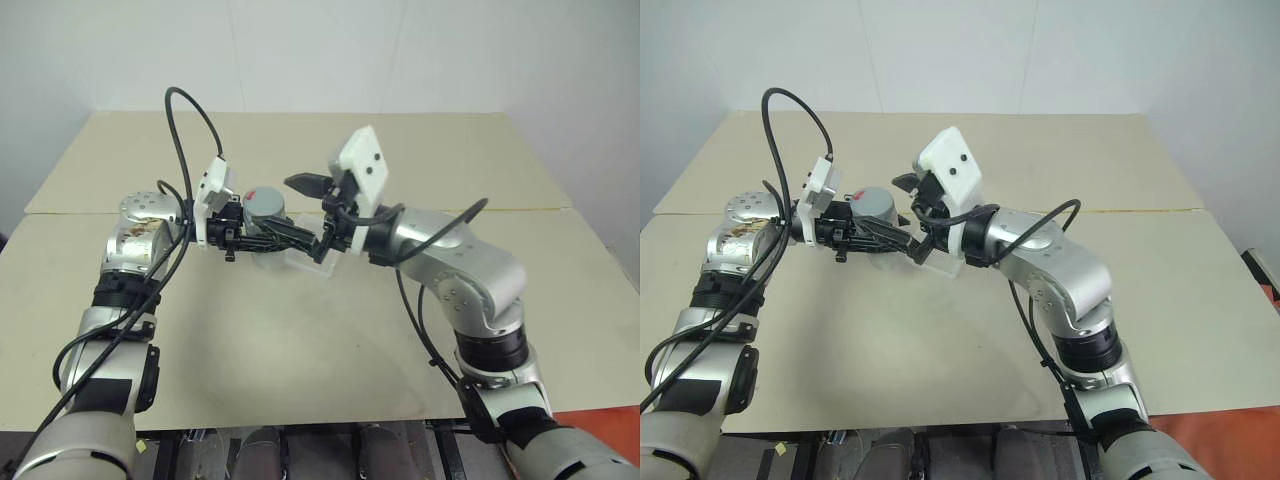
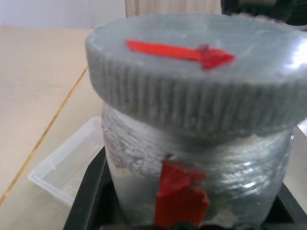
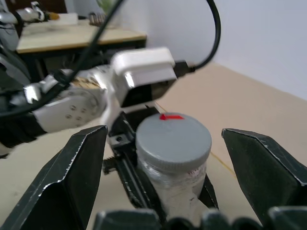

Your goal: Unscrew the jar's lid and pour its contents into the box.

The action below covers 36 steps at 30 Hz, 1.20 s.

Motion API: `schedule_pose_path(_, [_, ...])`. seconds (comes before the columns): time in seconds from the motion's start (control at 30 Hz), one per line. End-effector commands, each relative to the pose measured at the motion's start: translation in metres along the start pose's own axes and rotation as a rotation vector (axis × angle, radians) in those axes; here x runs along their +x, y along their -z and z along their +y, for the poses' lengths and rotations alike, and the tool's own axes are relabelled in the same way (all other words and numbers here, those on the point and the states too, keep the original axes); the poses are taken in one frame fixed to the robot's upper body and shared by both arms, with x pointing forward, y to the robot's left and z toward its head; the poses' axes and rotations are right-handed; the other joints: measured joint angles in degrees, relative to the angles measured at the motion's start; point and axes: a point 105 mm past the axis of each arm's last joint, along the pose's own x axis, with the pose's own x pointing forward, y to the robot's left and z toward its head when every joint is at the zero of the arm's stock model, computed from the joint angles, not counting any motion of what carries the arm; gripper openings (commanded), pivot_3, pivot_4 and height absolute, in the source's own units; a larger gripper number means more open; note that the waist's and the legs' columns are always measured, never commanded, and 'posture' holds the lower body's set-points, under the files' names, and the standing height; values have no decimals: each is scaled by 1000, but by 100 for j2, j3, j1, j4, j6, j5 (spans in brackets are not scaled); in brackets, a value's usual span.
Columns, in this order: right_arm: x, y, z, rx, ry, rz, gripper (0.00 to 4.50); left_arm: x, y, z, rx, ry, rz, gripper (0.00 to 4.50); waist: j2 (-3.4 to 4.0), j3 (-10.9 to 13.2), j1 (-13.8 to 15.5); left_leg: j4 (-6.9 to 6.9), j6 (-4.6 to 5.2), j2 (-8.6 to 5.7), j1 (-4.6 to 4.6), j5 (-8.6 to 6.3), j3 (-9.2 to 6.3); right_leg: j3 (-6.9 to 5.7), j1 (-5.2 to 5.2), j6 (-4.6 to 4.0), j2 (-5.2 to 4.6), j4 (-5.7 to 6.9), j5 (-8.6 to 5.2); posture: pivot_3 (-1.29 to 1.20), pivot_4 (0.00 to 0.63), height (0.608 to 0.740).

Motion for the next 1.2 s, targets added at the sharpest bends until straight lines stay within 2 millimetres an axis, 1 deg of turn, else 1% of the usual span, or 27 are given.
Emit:
schedule_pose_path(0.03, [6, -15, -1, -49, 14, -46, 4451, -2, -15, 1, 58, 7, -14, 1939, 0, 0, 3, 0, -13, 0, -1, 8, 0, 0, 0, 0, 0, -1, 0, 0, 150, 740])
schedule_pose_path(0.4, [18, -13, -3, -12, -2, -45, 4451, -3, -14, 0, 56, 8, -12, 1939, 0, 0, 1, 0, -16, 1, 0, 10, -1, -1, 0, 0, 1, 0, 0, 0, 150, 740])
schedule_pose_path(0.7, [21, -12, -5, 0, -2, -44, 4451, -3, -14, -1, 60, 10, -12, 1939, 0, 0, 0, 0, -17, 1, 0, 10, 0, -1, 1, 0, 1, 0, 0, 0, 150, 740])
schedule_pose_path(0.8, [21, -13, -5, -6, -2, -49, 3842, -4, -13, -2, 59, 11, -11, 1939, 0, 0, 0, -1, -18, 1, 0, 10, -1, -1, 0, 0, 1, 0, 0, 0, 150, 740])
schedule_pose_path(0.87, [21, -15, -5, -13, -1, -54, 3214, -4, -13, -2, 58, 12, -9, 1939, 0, 0, 0, -1, -18, 1, 0, 10, -1, -1, 0, 0, 1, 0, 0, 0, 150, 740])
schedule_pose_path(1.2, [20, -18, -5, -28, -2, -67, 3214, -3, -11, -5, 54, 22, -6, 1939, 0, 0, 0, -1, -19, 1, 0, 11, -1, -1, 0, 0, 1, 0, 0, 0, 150, 740])
